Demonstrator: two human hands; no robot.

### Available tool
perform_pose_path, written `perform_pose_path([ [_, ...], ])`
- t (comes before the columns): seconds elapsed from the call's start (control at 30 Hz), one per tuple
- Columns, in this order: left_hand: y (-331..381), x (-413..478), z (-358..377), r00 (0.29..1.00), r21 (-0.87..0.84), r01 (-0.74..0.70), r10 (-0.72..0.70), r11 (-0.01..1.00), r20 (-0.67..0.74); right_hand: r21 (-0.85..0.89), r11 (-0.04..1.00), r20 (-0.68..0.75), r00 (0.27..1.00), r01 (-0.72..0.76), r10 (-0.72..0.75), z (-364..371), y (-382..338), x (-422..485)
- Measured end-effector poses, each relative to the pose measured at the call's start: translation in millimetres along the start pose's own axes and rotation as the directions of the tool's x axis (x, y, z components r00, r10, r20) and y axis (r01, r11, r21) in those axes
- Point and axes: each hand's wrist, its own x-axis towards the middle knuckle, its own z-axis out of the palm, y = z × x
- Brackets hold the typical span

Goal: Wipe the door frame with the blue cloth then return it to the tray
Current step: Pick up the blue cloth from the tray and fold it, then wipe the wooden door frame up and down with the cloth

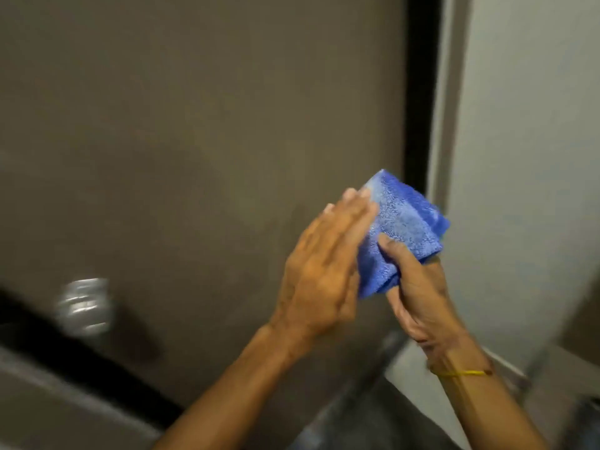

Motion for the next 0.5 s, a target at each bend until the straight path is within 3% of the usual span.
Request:
perform_pose_path([
  [0.1, 5, 0, -108, 0.987, 0.172, -0.097, 0.117, 0.980, -0.110, -0.199, 0.962, 0.194, 0.969, 0.189, -0.150, 110, -3, -11],
  [0.23, 12, -21, -239, 0.954, 0.461, -0.069, 0.193, 0.885, -0.228, -0.251, 0.810, 0.530, 0.775, 0.530, -0.343, 244, -5, -49],
  [0.37, 12, -51, -339, 0.929, 0.703, 0.043, 0.231, 0.710, -0.290, -0.144, 0.693, 0.644, 0.599, 0.706, -0.476, 329, 3, -80],
  [0.5, 2, -67, -414, 0.905, 0.790, 0.258, 0.147, 0.557, -0.400, -0.136, 0.463, 0.694, 0.417, 0.876, -0.587, 378, 4, -92],
])
